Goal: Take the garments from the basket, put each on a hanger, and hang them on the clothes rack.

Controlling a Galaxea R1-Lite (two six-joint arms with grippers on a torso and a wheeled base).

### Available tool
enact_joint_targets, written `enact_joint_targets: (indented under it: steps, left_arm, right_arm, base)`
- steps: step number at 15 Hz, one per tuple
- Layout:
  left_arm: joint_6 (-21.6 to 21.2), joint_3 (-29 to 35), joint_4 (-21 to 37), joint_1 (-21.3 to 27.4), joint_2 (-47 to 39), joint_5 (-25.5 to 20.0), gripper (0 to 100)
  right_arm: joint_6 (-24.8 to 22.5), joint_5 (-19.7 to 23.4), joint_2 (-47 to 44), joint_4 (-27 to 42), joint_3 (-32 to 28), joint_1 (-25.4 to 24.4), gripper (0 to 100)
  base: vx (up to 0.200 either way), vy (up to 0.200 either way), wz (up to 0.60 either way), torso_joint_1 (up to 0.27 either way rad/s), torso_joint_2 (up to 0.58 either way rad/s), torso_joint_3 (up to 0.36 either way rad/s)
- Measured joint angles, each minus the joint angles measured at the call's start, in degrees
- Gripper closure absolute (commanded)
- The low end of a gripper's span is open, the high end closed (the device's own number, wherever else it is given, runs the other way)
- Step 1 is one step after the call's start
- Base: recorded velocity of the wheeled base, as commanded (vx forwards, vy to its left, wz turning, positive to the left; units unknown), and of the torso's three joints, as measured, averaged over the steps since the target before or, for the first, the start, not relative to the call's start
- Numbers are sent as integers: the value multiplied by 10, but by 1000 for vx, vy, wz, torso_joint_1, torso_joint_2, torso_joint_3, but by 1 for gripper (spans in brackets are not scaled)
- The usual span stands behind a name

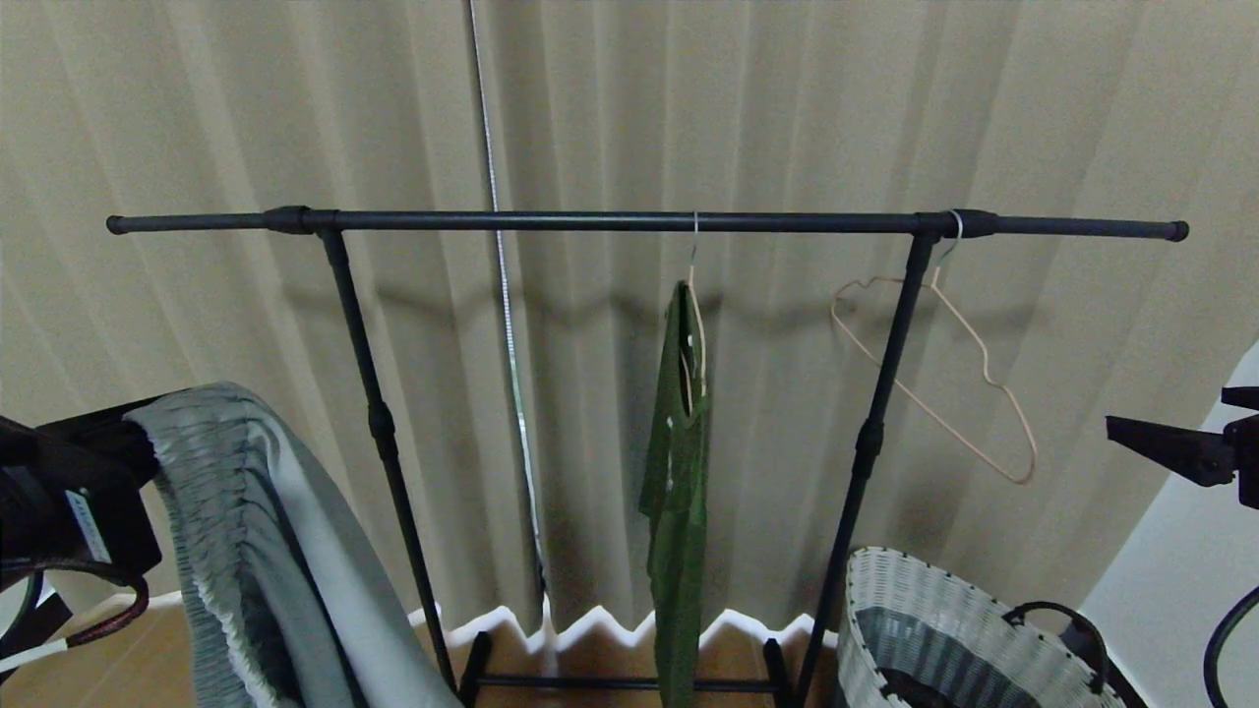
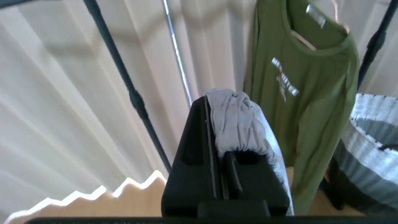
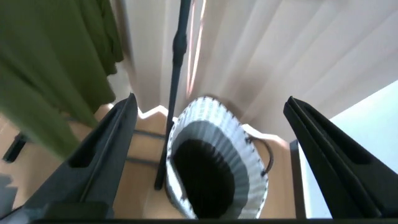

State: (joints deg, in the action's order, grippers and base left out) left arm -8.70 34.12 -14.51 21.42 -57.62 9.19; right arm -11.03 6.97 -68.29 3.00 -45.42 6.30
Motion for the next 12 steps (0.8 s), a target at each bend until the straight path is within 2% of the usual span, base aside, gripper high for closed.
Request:
enact_joint_targets:
  steps: [6,9,12]
  left_arm:
    - [1,-16,0,-1,-1,0,100]
    - [1,-40,-6,-1,-1,0,100]
    - [5,-81,-53,0,0,-2,100]
  right_arm:
    - [0,-1,-23,-3,-10,-2,0]
    - [0,0,-48,-4,-24,-3,0]
    - [2,1,-90,-6,-35,-2,0]
  base:
    - [200,0,0,4,2,1]
    - [0,0,0,0,0,0]
    - [0,0,0,0,0,0]
